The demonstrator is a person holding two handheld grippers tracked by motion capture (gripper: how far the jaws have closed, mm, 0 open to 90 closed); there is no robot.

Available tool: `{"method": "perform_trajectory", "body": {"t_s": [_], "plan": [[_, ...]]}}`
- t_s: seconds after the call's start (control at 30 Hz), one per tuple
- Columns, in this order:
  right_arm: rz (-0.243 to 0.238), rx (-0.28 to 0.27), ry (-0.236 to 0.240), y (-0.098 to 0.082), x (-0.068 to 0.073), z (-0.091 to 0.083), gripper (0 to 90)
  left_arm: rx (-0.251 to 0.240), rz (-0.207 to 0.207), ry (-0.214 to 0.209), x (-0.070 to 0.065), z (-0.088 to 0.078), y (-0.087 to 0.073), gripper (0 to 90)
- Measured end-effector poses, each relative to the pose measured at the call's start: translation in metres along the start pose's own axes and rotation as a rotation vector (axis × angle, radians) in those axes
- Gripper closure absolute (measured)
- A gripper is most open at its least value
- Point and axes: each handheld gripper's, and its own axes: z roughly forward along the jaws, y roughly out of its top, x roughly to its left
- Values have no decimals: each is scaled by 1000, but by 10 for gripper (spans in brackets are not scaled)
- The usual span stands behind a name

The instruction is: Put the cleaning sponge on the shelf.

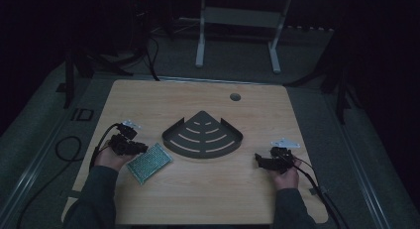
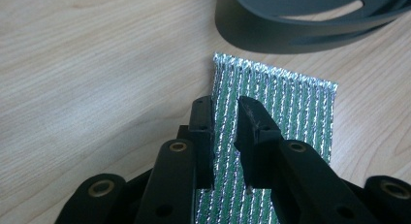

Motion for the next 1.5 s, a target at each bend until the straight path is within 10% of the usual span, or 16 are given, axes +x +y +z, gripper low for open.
{"method": "perform_trajectory", "body": {"t_s": [1.5], "plan": [[-1,0,0,0,0,0,168,250,85,-146,23,22,28,772]]}}
